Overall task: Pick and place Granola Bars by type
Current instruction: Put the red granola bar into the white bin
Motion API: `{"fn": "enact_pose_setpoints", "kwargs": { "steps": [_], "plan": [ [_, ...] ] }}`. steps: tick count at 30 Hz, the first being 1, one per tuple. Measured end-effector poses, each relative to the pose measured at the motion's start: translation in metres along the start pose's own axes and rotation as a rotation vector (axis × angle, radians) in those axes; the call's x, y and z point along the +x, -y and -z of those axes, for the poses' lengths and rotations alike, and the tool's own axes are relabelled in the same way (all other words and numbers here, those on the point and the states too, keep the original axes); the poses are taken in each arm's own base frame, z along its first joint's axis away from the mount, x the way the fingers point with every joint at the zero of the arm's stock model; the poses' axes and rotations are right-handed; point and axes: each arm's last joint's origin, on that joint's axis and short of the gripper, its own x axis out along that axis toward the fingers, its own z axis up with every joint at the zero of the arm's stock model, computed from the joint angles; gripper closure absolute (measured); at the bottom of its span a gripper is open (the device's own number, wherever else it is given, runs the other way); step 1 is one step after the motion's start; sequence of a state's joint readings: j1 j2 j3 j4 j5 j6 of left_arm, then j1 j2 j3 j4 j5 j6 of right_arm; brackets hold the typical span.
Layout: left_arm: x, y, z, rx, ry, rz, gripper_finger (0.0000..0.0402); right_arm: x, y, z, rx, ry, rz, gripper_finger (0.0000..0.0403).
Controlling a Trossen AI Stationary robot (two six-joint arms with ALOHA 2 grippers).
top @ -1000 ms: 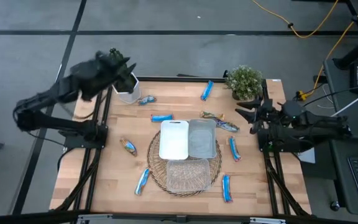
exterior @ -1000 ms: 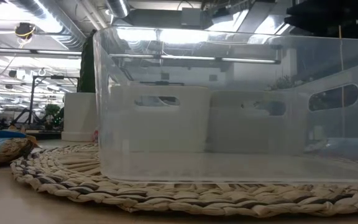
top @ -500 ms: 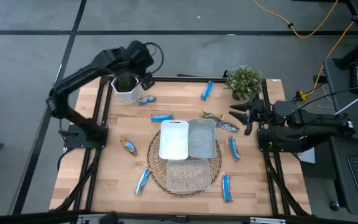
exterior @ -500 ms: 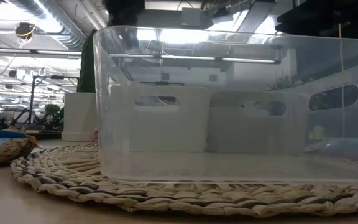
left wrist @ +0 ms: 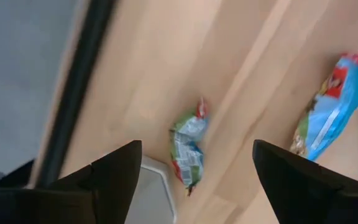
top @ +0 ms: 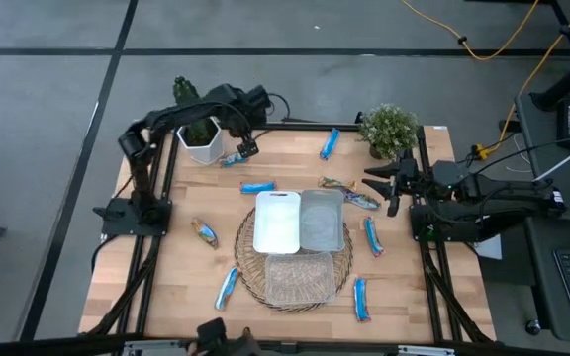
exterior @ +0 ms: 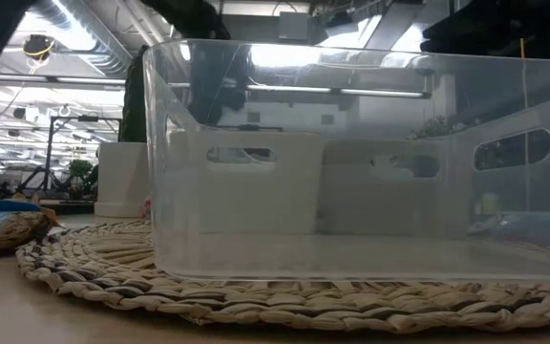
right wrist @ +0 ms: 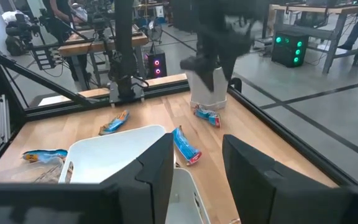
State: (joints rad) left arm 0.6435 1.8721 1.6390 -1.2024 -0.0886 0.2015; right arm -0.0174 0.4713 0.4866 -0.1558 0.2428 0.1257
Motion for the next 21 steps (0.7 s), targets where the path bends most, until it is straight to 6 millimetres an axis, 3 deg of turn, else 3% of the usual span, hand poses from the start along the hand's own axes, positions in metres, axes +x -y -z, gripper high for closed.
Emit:
{"fn": "enact_pose_setpoints", "kwargs": {
  "steps": [9,21],
  "plan": [
    [0.046,0.011,-0.012,0.066,-0.144,0.030,0.0101,0.000,0.000,0.000,0.000,-0.004,0.001,0.0262],
    [0.089,0.011,-0.016,0.110,-0.285,-0.030,0.0101,0.000,0.000,0.001,-0.002,-0.004,0.001,0.0262]
  ]
}}
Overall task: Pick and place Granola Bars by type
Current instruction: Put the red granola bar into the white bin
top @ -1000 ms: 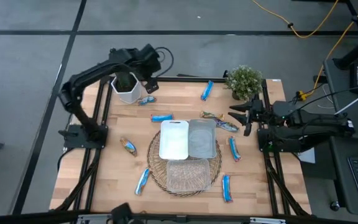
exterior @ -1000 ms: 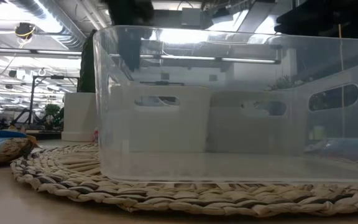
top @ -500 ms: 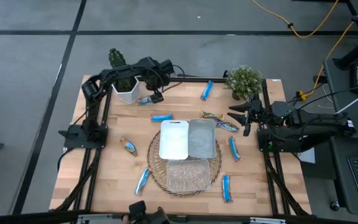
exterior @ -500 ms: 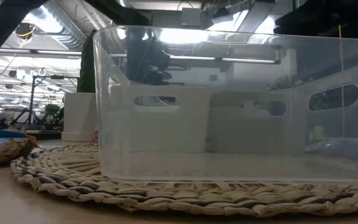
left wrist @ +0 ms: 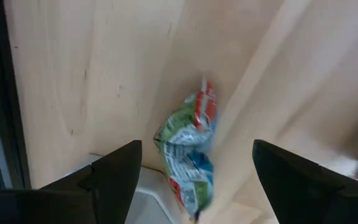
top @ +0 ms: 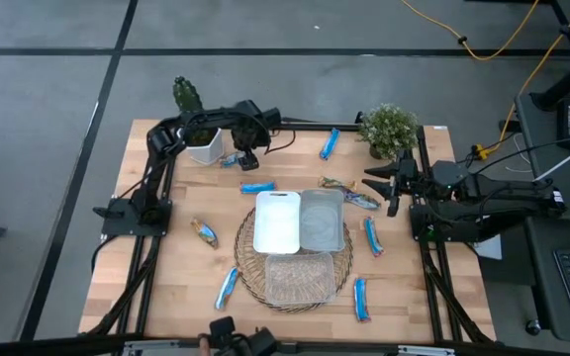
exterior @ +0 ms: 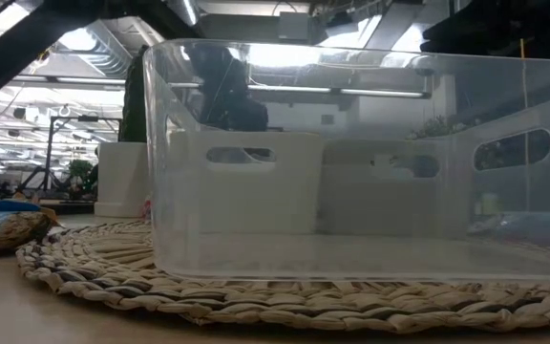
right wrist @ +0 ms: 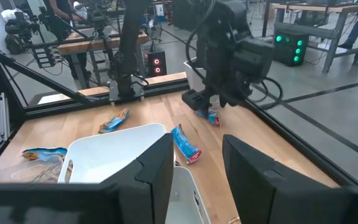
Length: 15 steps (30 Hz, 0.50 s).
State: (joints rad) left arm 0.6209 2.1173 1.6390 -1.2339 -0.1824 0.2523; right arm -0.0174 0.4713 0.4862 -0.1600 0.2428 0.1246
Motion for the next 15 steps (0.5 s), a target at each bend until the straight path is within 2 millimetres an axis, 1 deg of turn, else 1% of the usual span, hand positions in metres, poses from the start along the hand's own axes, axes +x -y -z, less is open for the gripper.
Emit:
{"fn": "enact_pose_setpoints", "kwargs": {
  "steps": [5,8,11,15],
  "plan": [
    [0.012,0.000,-0.004,0.003,-0.034,-0.009,0.0103,0.000,0.000,0.000,-0.002,0.000,0.000,0.0262],
    [0.017,0.001,-0.006,0.004,-0.041,-0.001,0.0112,0.000,0.000,0.000,-0.002,0.000,0.000,0.0262],
    [0.020,0.002,-0.008,0.010,-0.039,0.011,0.0131,0.000,0.000,0.000,-0.002,0.000,0.000,0.0262],
    [0.026,0.002,-0.011,0.013,-0.047,0.028,0.0169,0.000,0.000,0.000,-0.002,0.000,0.000,0.0262]
  ]
}}
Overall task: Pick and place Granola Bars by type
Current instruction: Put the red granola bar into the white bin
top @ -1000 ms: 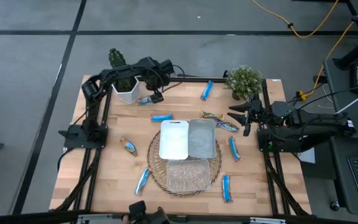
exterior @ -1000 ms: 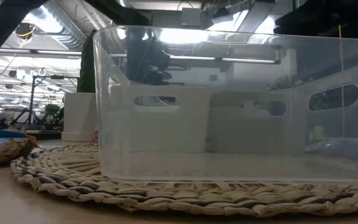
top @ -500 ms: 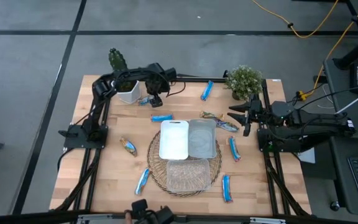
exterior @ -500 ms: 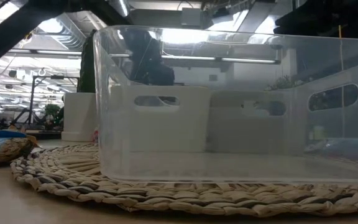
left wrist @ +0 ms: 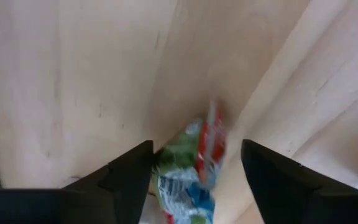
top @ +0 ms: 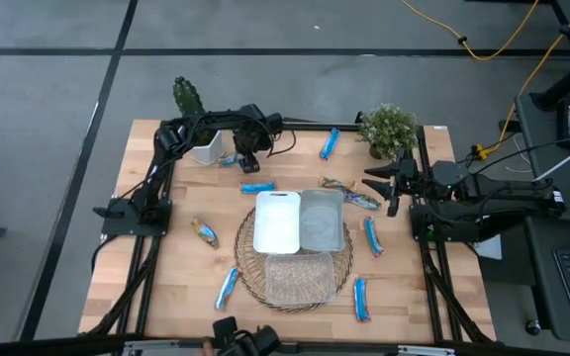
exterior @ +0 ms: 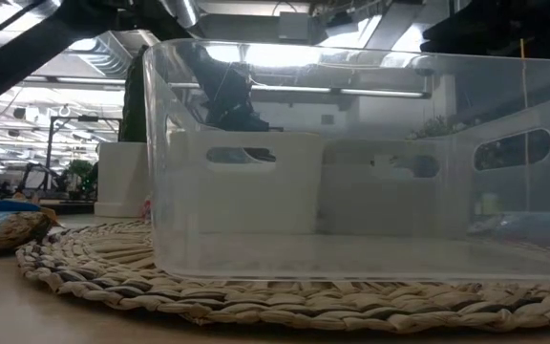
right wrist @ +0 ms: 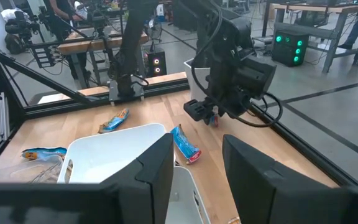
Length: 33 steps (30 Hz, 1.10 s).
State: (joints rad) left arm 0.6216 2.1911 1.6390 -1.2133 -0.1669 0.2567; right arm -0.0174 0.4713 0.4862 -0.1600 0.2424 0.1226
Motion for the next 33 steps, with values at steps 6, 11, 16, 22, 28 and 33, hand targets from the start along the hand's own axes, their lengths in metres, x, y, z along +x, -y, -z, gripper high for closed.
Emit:
{"fn": "enact_pose_setpoints", "kwargs": {
  "steps": [6,11,16,22,28,33],
  "plan": [
    [0.005,0.000,-0.003,-0.008,-0.006,0.001,0.0242,0.000,0.000,0.000,0.004,0.000,0.000,0.0262],
    [0.001,0.003,-0.001,-0.019,-0.002,0.003,0.0302,0.000,0.000,0.000,0.005,-0.001,-0.008,0.0262],
    [-0.014,0.010,0.003,-0.024,-0.021,0.023,0.0332,0.000,0.000,0.000,0.003,-0.001,-0.008,0.0262],
    [-0.059,0.021,0.007,-0.032,0.123,0.116,0.0337,0.000,0.000,0.000,0.000,-0.001,-0.008,0.0262],
    [-0.141,0.030,0.032,-0.086,0.403,0.154,0.0338,0.000,0.000,0.000,-0.025,-0.001,-0.008,0.0262],
    [-0.226,0.043,0.084,-0.079,0.773,0.149,0.0338,0.000,0.000,0.000,-0.079,-0.001,-0.008,0.0262]
  ]
}}
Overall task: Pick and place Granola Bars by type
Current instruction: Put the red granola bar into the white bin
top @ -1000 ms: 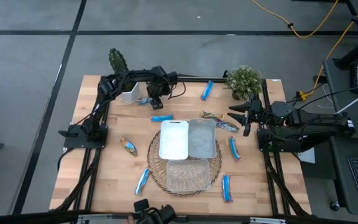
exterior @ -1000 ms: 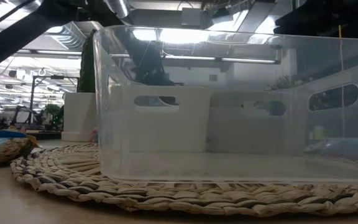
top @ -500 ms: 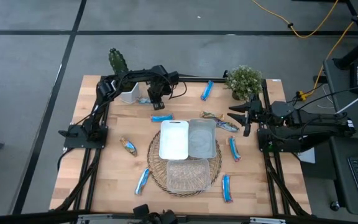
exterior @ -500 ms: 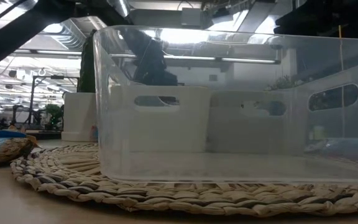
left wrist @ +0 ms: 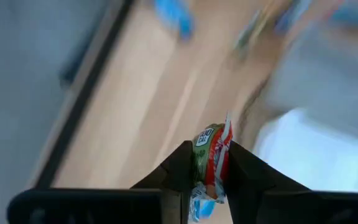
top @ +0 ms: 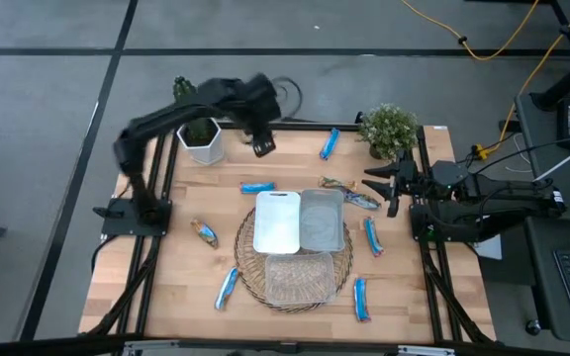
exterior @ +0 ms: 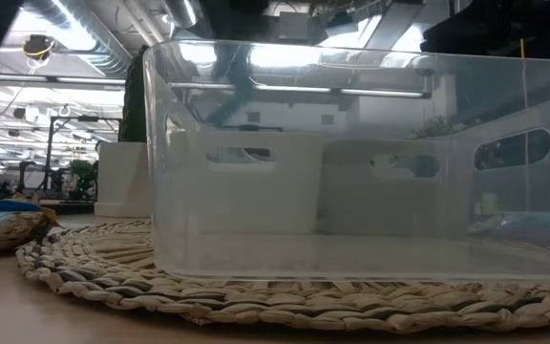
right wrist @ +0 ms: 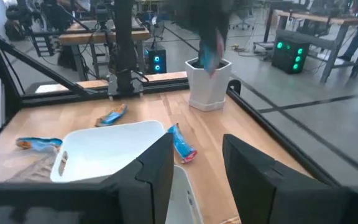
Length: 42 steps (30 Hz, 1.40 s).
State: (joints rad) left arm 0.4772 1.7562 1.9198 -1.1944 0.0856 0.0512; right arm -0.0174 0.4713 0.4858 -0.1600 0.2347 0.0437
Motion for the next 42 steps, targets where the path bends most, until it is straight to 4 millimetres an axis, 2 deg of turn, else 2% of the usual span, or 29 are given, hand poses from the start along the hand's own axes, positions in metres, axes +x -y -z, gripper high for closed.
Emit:
{"fn": "enact_pose_setpoints", "kwargs": {
  "steps": [4,8,11,14,18,20,23,26,31,38,40,42],
  "plan": [
    [-0.081,0.019,0.007,-0.021,0.317,-0.002,0.0338,0.000,0.000,0.000,-0.028,0.000,-0.001,0.0262],
    [-0.153,0.037,0.029,-0.090,0.595,-0.009,0.0338,0.000,0.000,0.000,-0.030,0.000,0.000,0.0262],
    [-0.186,0.054,0.046,-0.085,0.712,-0.034,0.0338,0.000,0.000,0.000,-0.031,0.000,0.000,0.0262],
    [-0.198,0.067,0.056,-0.086,0.753,-0.064,0.0338,0.000,0.000,0.000,-0.051,0.001,0.000,0.0262],
    [-0.199,0.082,0.058,-0.062,0.759,-0.046,0.0338,0.000,0.000,0.000,-0.049,0.001,0.000,0.0262],
    [-0.194,0.090,0.053,-0.052,0.764,-0.013,0.0338,0.000,0.000,0.000,-0.049,0.001,0.000,0.0262],
    [-0.181,0.104,0.037,-0.045,0.792,0.049,0.0338,0.000,0.000,0.000,-0.048,0.001,0.000,0.0262],
    [-0.166,0.120,0.016,0.042,0.842,0.207,0.0338,0.000,0.000,0.000,-0.047,0.001,0.000,0.0262],
    [-0.138,0.135,-0.001,0.108,0.737,0.349,0.0338,0.000,0.000,0.000,-0.047,0.000,-0.001,0.0262],
    [-0.113,0.148,0.007,0.121,0.553,0.360,0.0338,0.000,0.000,0.000,-0.046,-0.001,-0.001,0.0262],
    [-0.093,0.152,0.017,0.128,0.448,0.308,0.0338,0.000,0.000,0.000,-0.046,-0.002,-0.001,0.0262],
    [-0.063,0.158,0.031,0.126,0.341,0.271,0.0338,0.000,0.000,0.000,-0.044,-0.002,-0.001,0.0262]
  ]
}}
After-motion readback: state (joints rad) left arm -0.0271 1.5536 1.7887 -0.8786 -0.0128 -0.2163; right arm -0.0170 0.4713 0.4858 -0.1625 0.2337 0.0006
